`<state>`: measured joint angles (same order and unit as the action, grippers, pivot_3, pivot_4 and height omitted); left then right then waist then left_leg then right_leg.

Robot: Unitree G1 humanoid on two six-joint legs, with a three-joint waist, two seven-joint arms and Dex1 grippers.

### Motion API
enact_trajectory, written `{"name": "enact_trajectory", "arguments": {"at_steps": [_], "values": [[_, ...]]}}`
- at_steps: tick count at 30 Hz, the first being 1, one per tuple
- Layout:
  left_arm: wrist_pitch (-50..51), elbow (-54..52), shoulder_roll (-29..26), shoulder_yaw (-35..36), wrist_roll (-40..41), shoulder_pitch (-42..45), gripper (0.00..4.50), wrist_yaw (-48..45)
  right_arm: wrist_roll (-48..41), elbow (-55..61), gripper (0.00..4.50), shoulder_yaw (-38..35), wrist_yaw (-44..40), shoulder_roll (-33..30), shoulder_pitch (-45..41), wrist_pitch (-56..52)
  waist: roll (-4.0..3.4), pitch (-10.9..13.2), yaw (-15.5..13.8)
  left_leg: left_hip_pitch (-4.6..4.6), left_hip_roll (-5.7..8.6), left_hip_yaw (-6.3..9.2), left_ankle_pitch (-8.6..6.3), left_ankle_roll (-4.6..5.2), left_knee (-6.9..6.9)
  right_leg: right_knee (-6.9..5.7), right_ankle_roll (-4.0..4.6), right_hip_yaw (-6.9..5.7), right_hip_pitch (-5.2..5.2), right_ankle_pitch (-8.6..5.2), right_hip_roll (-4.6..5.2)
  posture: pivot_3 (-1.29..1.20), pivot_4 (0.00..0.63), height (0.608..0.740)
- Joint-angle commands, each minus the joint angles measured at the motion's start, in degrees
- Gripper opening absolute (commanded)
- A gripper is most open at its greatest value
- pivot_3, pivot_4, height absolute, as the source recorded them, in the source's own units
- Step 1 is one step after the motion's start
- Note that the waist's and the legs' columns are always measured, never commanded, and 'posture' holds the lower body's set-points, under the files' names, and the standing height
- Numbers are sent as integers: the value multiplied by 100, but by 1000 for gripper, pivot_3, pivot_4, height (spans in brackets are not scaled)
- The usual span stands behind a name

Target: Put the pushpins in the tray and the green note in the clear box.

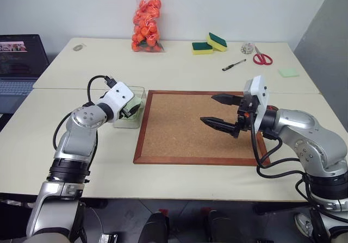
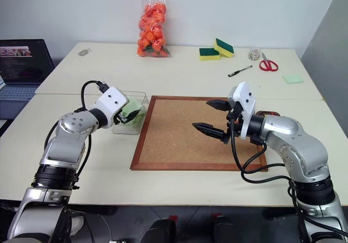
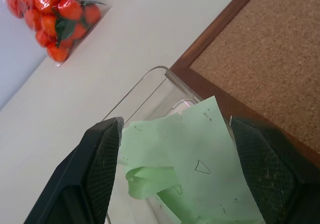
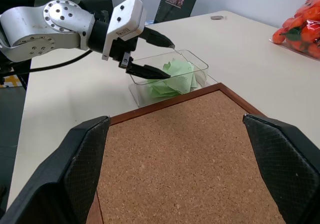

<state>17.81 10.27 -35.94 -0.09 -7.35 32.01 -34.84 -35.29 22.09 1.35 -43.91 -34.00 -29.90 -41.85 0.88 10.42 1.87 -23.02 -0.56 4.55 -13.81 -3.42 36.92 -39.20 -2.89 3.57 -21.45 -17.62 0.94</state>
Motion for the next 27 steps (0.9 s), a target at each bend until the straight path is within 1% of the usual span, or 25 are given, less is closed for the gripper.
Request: {"name": "enact_trajectory", "arguments": {"at_steps": [1,6,10,14,16,20,24,27], "values": [[319,-571,45,332,211,-34,3634,221,-93,101,4500,-147,-94,-88,-96,19,1,0,-1,-1,0,0,0,0,0,0,0,0,-1,0,0,0,150,740],[903,-1061,122,577,600,-40,3634,226,-101,100,4500,-157,-133,-131,-68,14,1,0,-2,-1,-1,0,0,0,-1,1,0,0,0,0,0,0,150,740],[1722,-1411,337,929,1243,96,3634,184,-86,134,4500,-212,-106,-160,-12,30,1,1,0,0,-1,0,0,0,-1,1,0,0,0,0,0,0,150,740],[2054,-1810,567,1121,1877,176,3634,103,108,194,4500,-297,2,-171,164,284,2,1,-2,-1,-1,0,0,0,0,1,0,-1,1,0,0,0,150,740],[2057,-2009,584,1010,2065,84,3634,-52,266,242,4500,-368,80,-180,320,513,3,2,-2,-1,-3,1,0,0,0,3,0,-1,2,0,1,0,150,740],[2032,-2331,652,715,2584,-233,3634,-609,552,436,4500,-587,194,-165,963,1085,4,2,-5,-1,-3,-3,0,-1,-3,9,0,2,2,0,5,0,150,740],[2146,-2523,652,307,3000,-440,3634,-1150,509,639,4500,-845,195,-302,1637,1062,4,2,-6,0,-3,-5,0,-1,-3,10,0,4,4,0,7,0,150,740],[2217,-2488,649,152,3154,-424,3634,-1289,471,670,4500,-935,244,-350,1767,999,5,3,-7,0,-1,-5,0,-1,0,9,0,4,5,0,6,0,150,740]]}}
